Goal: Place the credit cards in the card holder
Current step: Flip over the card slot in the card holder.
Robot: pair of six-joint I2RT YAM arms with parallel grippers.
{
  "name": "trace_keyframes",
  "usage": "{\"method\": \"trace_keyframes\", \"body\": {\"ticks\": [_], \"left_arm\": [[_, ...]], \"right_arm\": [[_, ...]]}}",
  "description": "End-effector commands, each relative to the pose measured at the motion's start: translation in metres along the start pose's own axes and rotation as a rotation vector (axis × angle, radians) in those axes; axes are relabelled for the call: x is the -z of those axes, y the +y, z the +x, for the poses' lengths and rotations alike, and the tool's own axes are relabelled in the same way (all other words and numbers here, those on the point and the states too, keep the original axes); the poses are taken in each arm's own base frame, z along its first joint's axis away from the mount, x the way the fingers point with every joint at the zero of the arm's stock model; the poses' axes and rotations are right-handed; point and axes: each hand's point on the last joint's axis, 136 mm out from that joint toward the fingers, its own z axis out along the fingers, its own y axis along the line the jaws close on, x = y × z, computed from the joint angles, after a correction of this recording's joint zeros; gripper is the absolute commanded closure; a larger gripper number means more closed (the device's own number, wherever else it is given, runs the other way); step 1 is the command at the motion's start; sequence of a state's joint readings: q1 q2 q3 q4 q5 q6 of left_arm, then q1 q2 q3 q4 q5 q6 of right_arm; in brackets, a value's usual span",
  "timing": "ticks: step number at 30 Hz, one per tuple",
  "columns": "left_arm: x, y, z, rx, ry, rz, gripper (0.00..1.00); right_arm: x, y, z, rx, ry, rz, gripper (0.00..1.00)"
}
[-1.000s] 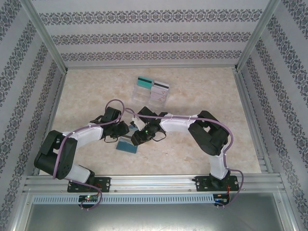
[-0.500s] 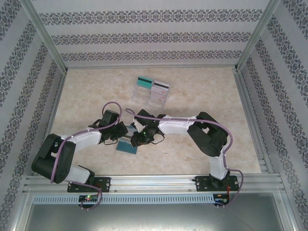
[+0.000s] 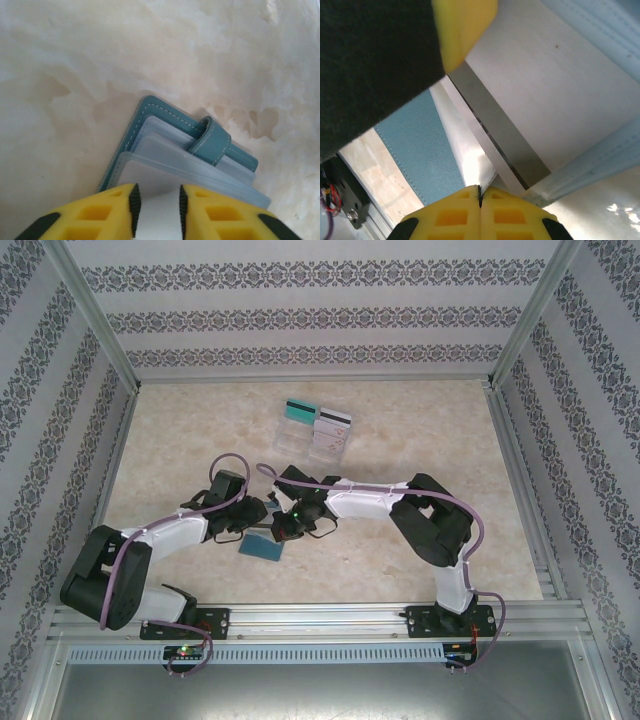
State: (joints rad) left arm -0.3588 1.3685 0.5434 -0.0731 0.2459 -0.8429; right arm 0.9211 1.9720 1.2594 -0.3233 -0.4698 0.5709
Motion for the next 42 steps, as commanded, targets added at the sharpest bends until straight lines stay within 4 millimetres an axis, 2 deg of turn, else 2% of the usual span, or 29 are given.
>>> {"method": "trace_keyframes", "body": {"ticks": [1,8,14,19,26,31,35,39,42], "left_arm": [[0.004,0.039,0.026,-0.003,0.109,-0.182,0.65],[-0.005,0.034,0.024,-0.016,0.141,-0.182,0.63],[-0.011,0.034,0.026,-0.009,0.150,-0.176,0.63],[-0.017,0.034,0.028,-0.010,0.171,-0.175,0.64],[-0.022,0.026,0.024,-0.022,0.186,-0.166,0.64],[-0.023,0.013,0.019,-0.021,0.192,-0.127,0.64],[-0.021,0.002,0.014,-0.031,0.201,-0.105,0.64],[-0.019,0.001,0.011,-0.030,0.199,-0.103,0.64],[-0.020,-0.001,0.013,-0.018,0.212,-0.077,0.64]], "right_arm": [[0.018,0.008,-0.003,0.182,-0.056,0.021,1.00],[0.049,0.006,0.000,0.447,-0.145,0.077,1.00],[0.060,0.022,-0.001,0.559,-0.219,0.015,1.00],[0.070,0.026,0.000,0.658,-0.292,0.013,1.00],[0.086,0.028,-0.001,0.842,-0.403,0.132,1.00],[0.083,0.030,0.000,0.962,-0.460,0.241,1.00],[0.072,0.028,0.002,1.017,-0.469,0.293,1.00],[0.065,0.024,0.009,1.076,-0.482,0.347,1.00],[0.066,0.031,0.018,1.148,-0.526,0.401,1.00]]}}
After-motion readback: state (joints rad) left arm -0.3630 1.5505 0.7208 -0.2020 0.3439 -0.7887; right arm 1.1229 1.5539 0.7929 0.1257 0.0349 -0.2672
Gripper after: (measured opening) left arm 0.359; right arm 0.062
